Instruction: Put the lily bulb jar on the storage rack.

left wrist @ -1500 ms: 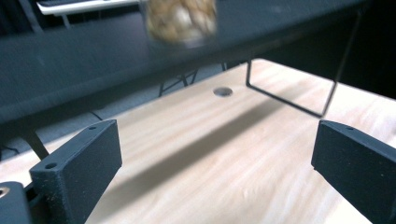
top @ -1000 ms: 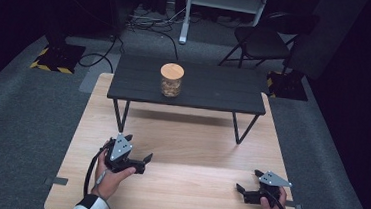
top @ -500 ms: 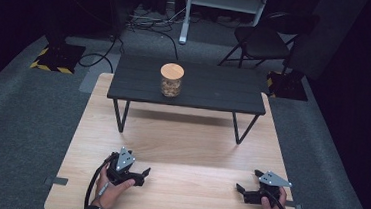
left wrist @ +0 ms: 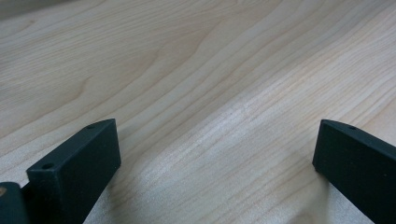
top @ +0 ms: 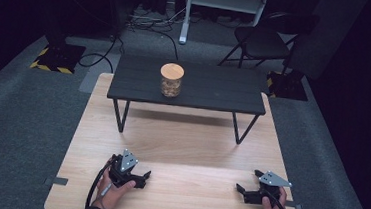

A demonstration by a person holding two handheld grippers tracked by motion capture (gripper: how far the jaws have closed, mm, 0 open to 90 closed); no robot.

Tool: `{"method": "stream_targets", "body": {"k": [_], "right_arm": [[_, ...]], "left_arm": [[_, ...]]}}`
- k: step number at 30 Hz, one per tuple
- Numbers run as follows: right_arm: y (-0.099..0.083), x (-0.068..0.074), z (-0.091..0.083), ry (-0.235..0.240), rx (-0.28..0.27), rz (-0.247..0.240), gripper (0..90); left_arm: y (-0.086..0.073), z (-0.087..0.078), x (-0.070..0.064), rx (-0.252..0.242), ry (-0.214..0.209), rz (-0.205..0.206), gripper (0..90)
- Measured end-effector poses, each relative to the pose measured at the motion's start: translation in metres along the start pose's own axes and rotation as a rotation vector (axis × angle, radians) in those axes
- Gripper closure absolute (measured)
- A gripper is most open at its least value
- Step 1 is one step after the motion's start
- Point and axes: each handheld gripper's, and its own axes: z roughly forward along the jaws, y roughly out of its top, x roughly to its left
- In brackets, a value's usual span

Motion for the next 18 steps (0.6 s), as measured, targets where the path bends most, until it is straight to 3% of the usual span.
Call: {"method": "stream_targets", "body": {"k": [18], "right_arm": [[0.0, 0.0, 0.0, 0.0, 0.0, 0.0, 0.0]], "left_arm": [[-0.0006, 0.0026, -0.0017, -0.009, 0.004, -0.007, 0.5]]}}
